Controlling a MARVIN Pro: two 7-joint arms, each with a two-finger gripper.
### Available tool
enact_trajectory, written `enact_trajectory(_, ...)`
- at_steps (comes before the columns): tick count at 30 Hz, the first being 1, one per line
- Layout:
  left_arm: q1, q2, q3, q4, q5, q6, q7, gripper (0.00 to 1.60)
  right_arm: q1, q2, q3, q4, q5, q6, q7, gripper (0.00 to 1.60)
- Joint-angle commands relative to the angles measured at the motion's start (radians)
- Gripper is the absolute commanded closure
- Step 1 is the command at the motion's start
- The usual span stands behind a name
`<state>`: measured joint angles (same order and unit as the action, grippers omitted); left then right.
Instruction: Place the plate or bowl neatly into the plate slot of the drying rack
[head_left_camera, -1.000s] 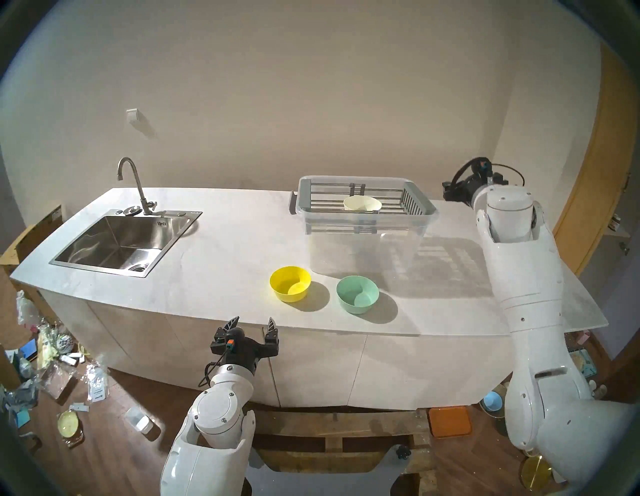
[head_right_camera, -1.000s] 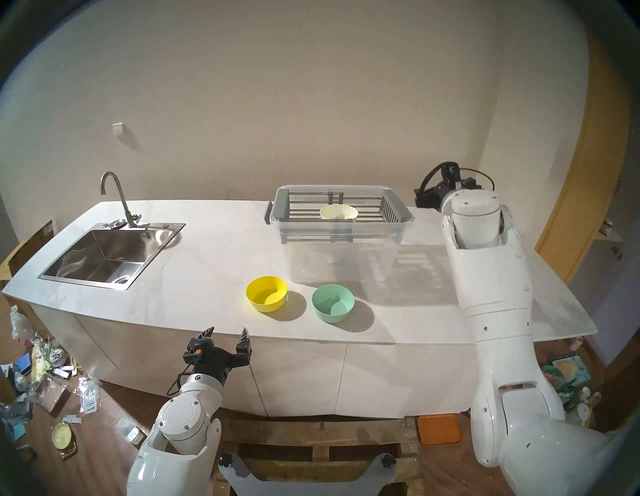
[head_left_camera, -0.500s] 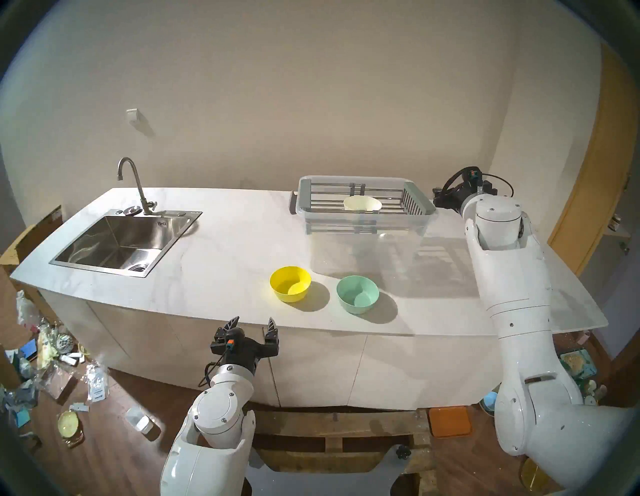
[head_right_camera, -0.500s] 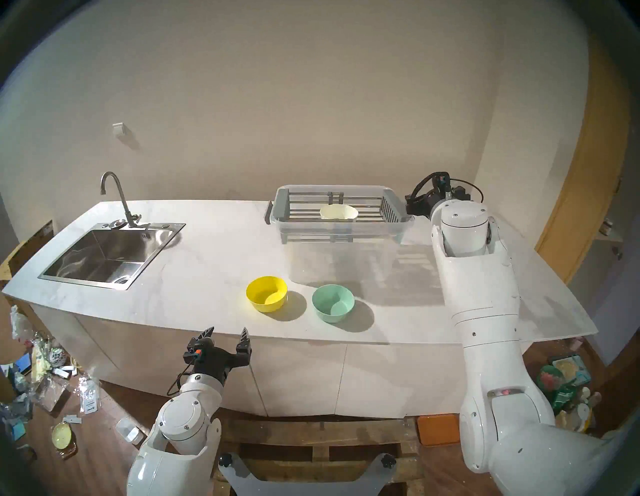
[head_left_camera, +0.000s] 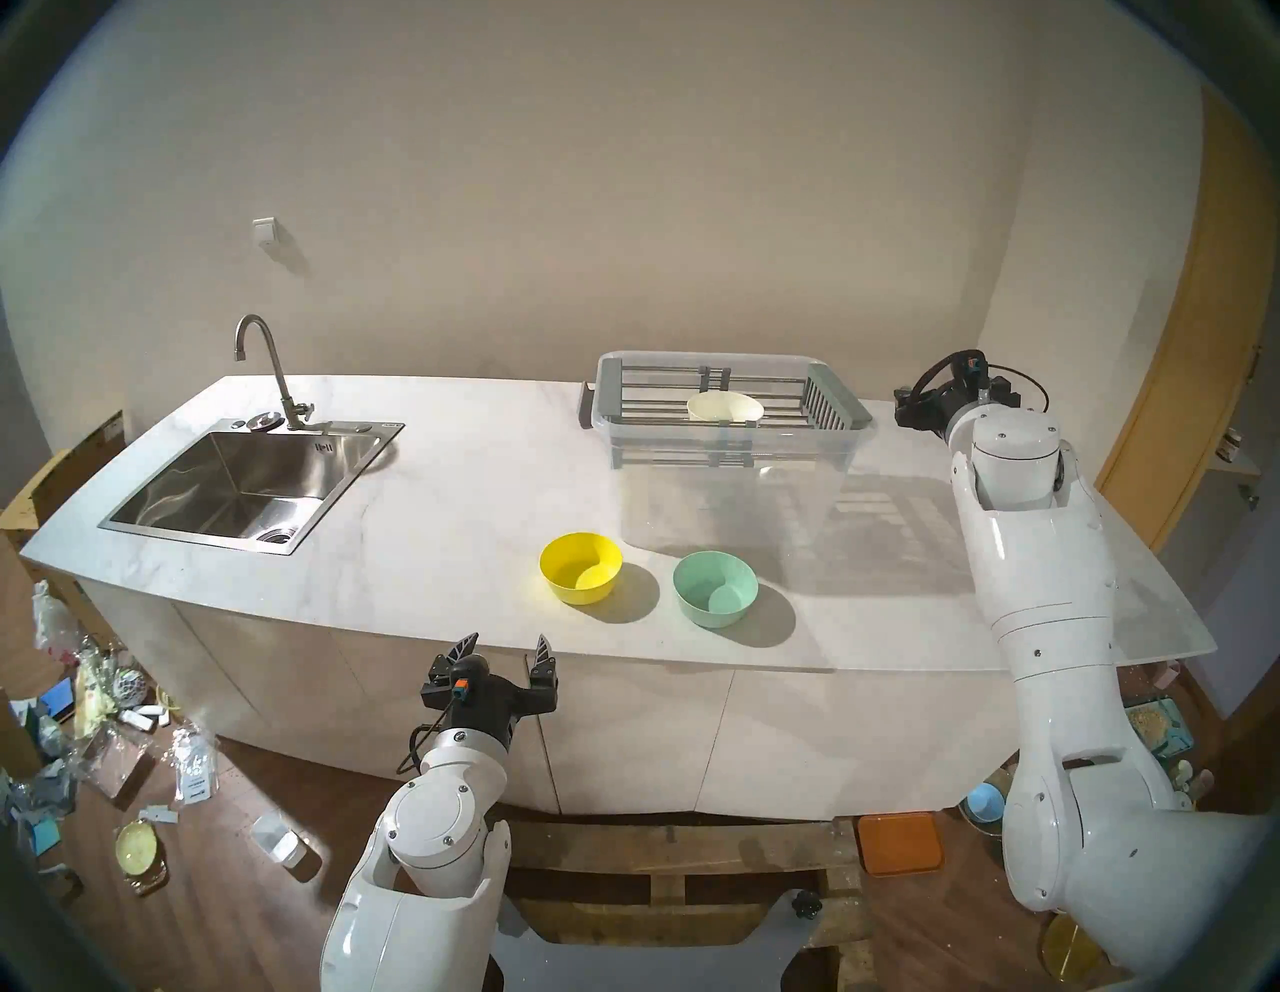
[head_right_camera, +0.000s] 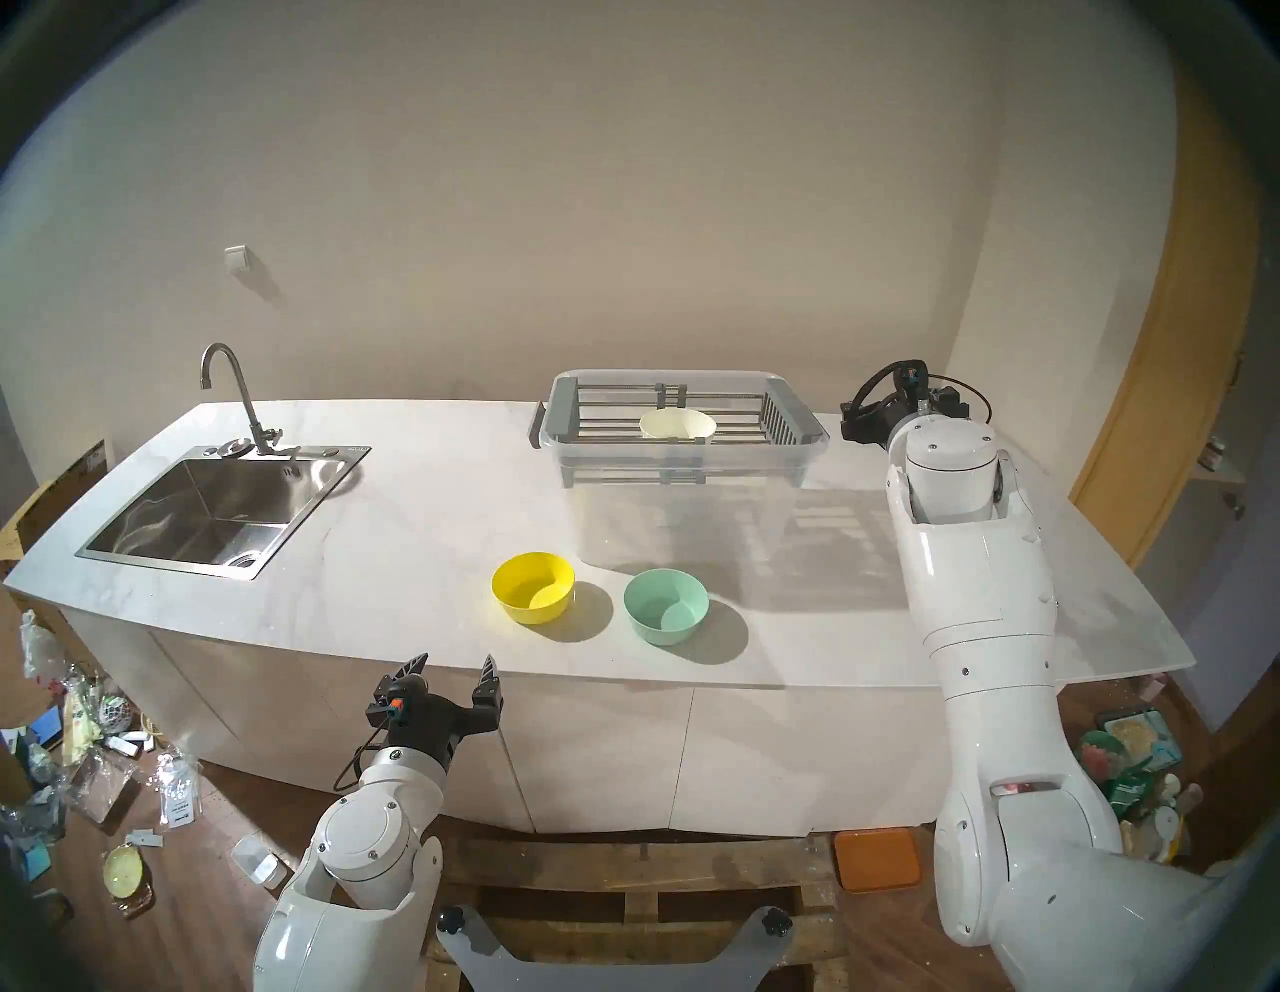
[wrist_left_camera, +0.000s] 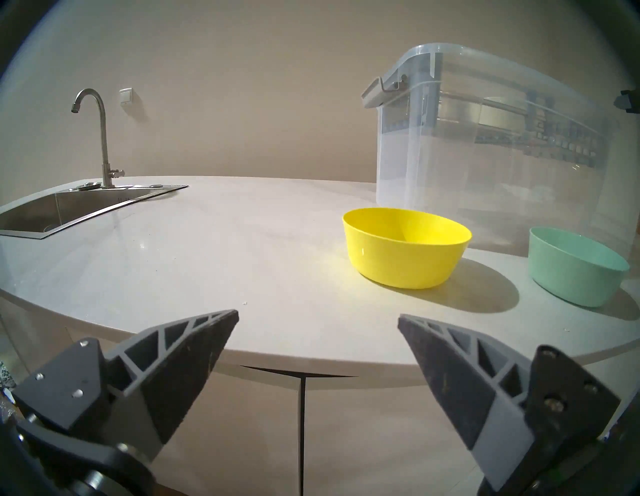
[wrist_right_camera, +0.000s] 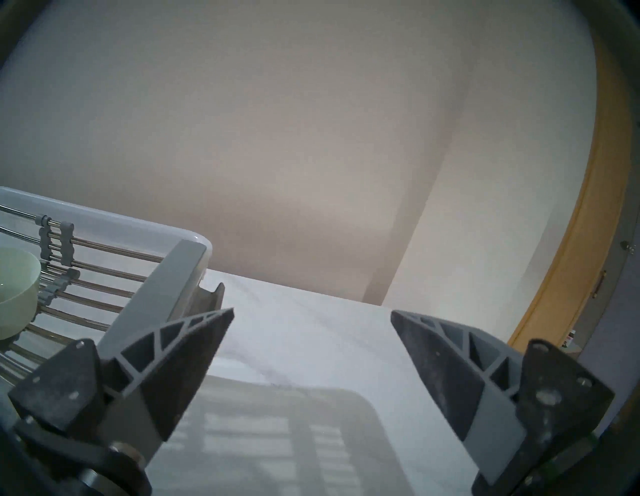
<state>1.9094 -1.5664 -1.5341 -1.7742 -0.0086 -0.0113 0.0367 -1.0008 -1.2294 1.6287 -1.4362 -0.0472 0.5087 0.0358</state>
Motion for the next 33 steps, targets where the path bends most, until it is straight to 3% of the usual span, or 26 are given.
enact_trajectory(1,-0.005,0.000,0.003,-0.028,-0.003,-0.006,-0.005,0.00,0.015,0.000,0.013,-0.017,0.008,-0.028,-0.003,0.00)
enact_trajectory(33,-0.006,0.009,0.001,-0.023,-0.012,-0.017,-0.022,0.00,0.010,-0.002,0.015,0.024,0.013,-0.050,-0.017,0.00)
